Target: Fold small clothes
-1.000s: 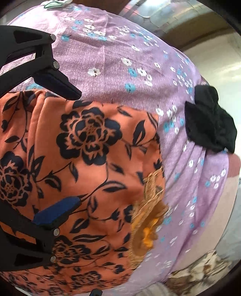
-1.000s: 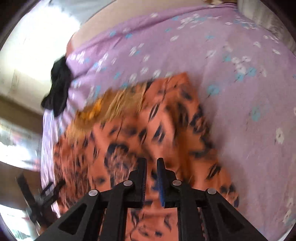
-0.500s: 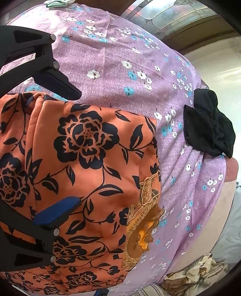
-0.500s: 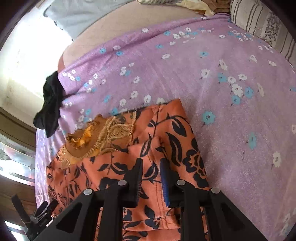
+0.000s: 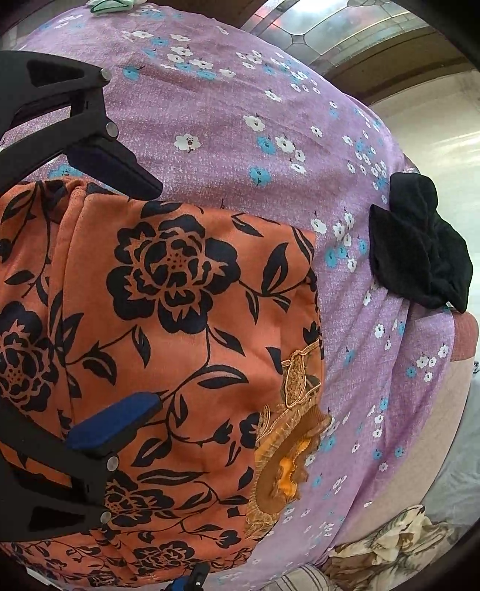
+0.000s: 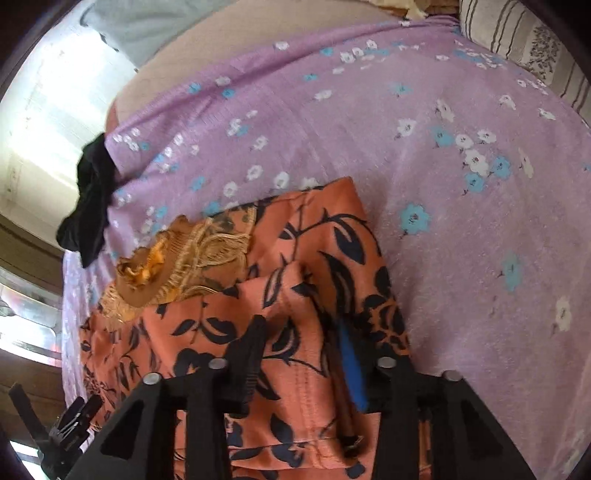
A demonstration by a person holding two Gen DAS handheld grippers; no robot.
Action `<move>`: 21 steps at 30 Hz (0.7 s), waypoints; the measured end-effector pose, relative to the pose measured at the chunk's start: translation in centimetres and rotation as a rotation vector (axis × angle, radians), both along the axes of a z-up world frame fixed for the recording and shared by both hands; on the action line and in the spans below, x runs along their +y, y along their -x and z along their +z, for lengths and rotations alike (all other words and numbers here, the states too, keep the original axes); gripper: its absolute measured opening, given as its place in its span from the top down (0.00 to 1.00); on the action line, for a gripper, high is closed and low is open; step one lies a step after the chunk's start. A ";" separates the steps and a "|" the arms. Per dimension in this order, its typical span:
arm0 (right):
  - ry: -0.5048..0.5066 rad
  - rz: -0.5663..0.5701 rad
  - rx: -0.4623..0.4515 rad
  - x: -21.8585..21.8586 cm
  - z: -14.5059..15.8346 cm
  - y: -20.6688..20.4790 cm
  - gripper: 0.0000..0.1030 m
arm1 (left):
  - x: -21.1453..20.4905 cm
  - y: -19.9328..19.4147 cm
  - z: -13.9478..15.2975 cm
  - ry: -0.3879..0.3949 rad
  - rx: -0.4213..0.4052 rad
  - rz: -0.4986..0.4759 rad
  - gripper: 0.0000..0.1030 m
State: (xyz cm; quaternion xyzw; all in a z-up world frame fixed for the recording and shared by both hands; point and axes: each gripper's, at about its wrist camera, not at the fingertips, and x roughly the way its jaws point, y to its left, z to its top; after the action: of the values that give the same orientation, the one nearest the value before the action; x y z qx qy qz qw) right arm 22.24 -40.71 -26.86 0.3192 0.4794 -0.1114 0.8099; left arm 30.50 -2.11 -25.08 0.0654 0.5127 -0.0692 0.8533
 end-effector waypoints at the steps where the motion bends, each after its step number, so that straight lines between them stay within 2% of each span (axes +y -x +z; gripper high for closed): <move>1: 0.006 -0.002 -0.011 0.0 0.1 0.2 0.72 | 0.1 0.0 0.0 0.001 0.000 0.002 0.00; 3: 0.021 -0.020 -0.021 -0.1 0.3 0.6 0.92 | 0.2 0.0 0.0 0.002 0.000 0.006 0.00; 8: 0.031 -0.046 -0.054 -0.1 1.0 1.3 0.93 | 0.2 0.2 0.4 0.000 -0.023 0.013 0.00; 11: 0.102 -0.037 -0.051 0.7 1.3 1.1 0.93 | 0.3 0.1 0.7 -0.013 -0.039 0.025 0.00; 13: 0.153 -0.054 -0.113 1.0 2.9 1.6 0.94 | 0.5 0.1 0.9 -0.014 -0.047 0.032 0.00; 15: 0.187 -0.045 -0.129 1.2 3.5 1.7 0.94 | 0.6 0.0 0.8 -0.015 -0.045 0.038 0.00; 17: 0.198 -0.057 -0.070 1.1 2.5 1.5 0.94 | 0.6 -0.1 0.6 -0.026 -0.037 0.043 0.00; 19: 0.149 -0.085 0.011 0.4 0.6 1.2 0.94 | 0.5 -0.3 0.2 -0.042 -0.027 0.041 0.00; 21: 0.108 -0.102 0.021 -0.2 -0.1 1.2 0.94 | 0.1 -0.4 -0.6 -0.098 -0.005 0.037 0.00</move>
State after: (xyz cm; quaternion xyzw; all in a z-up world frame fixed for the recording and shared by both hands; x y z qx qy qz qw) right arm 21.06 -40.88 -26.95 0.2976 0.4644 -0.1816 0.8141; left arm 30.91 -2.02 -25.68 0.0976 0.5146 -0.0280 0.8514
